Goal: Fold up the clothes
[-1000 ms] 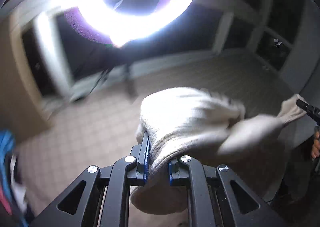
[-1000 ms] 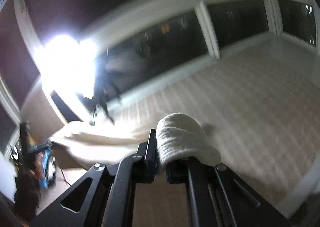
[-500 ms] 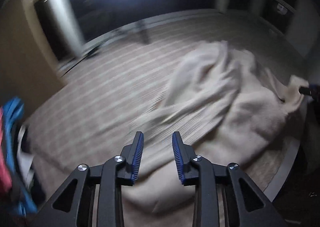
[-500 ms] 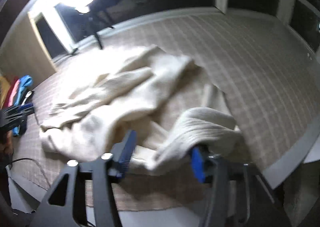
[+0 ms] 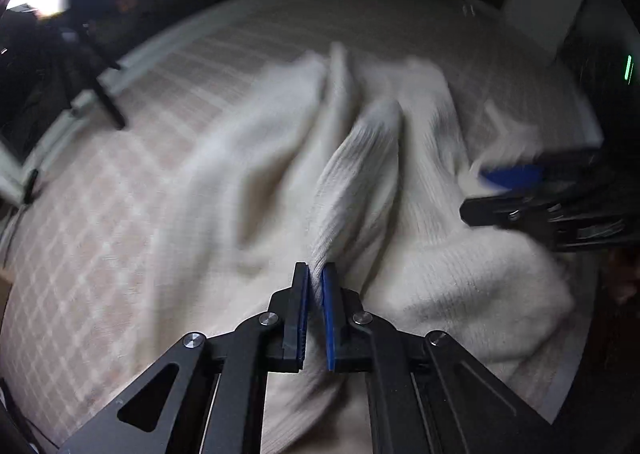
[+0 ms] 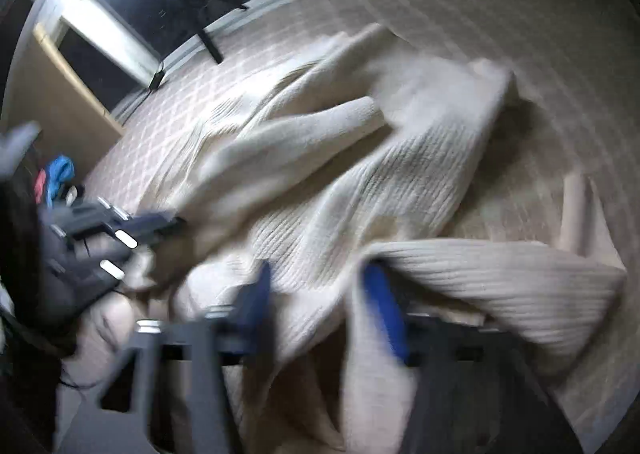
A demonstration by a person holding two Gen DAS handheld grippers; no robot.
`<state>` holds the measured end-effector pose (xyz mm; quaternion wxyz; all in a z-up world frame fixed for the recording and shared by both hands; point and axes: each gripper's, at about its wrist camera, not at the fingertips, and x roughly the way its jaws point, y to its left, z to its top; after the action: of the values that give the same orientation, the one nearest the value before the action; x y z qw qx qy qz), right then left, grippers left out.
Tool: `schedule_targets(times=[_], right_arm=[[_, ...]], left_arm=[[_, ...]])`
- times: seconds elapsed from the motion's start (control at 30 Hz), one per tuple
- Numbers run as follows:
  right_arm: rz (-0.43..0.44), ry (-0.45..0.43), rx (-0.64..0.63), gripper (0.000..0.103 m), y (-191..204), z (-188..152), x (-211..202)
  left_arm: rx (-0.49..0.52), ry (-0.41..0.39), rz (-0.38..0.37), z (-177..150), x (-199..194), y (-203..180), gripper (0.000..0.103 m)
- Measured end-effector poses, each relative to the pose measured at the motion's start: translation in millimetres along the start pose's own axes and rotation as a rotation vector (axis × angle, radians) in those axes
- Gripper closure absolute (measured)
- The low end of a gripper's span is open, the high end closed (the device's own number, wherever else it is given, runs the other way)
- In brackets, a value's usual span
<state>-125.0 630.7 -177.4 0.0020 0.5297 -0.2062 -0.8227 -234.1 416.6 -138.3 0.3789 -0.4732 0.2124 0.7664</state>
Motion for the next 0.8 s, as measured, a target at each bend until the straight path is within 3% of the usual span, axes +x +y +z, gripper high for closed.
schedule_targets(times=[0.1,0.13,0.2,0.3,0.33,0.37,0.47,0.53,0.63,0.7,0.8], right_arm=[[-0.022,-0.041,-0.016,0.097,-9.4,-4.6,-24.3],[-0.037,-0.071,-0.011,0.097,-16.5,-6.8,-40.8],[-0.078,-0.132,-0.001,0.099,-30.6,-11.3,-72.9],[-0.351,-0.161,-0.024,0.094,-49.3,-19.7,-105.2],[-0.367,-0.152,-0.020,0.094,-52.5,-22.8,-112.2],[-0.337,-0.137,-0.013,0.086,-52.0,-26.0,-116.6],[-0.165,-0.098,-0.036,0.049,-32.0,-43.0,-122.1],[-0.111,-0.064,-0.106,0.047,-5.6,-57.1,-118.0],[-0.044,-0.021,-0.210,0.046,31.9,-76.7,-106.1],[-0.022,0.018,-0.273,0.041,50.7,-82.5,-86.7],[-0.067,0.096,-0.375,0.041,70.4,-82.3,-45.5]], left_arm=[[-0.112,-0.071,0.098,-10.7,-44.1,55.7,0.097],[-0.178,-0.082,0.194,-22.4,-59.6,87.1,0.097],[-0.286,-0.052,0.282,-47.2,-75.0,132.8,0.096],[-0.411,0.003,0.321,-84.4,-93.5,177.4,0.096],[-0.398,0.004,0.322,-98.7,-103.4,175.9,0.095],[-0.372,0.007,0.322,-109.4,-110.4,166.7,0.094],[-0.280,0.051,0.224,-140.3,-115.4,122.4,0.081],[-0.255,0.081,0.145,-160.4,-113.2,89.6,0.073],[-0.235,0.122,0.037,-183.2,-101.5,44.9,0.072],[-0.168,0.137,0.034,-182.4,-89.5,24.0,0.071],[-0.087,0.141,0.065,-169.7,-68.6,5.4,0.071]])
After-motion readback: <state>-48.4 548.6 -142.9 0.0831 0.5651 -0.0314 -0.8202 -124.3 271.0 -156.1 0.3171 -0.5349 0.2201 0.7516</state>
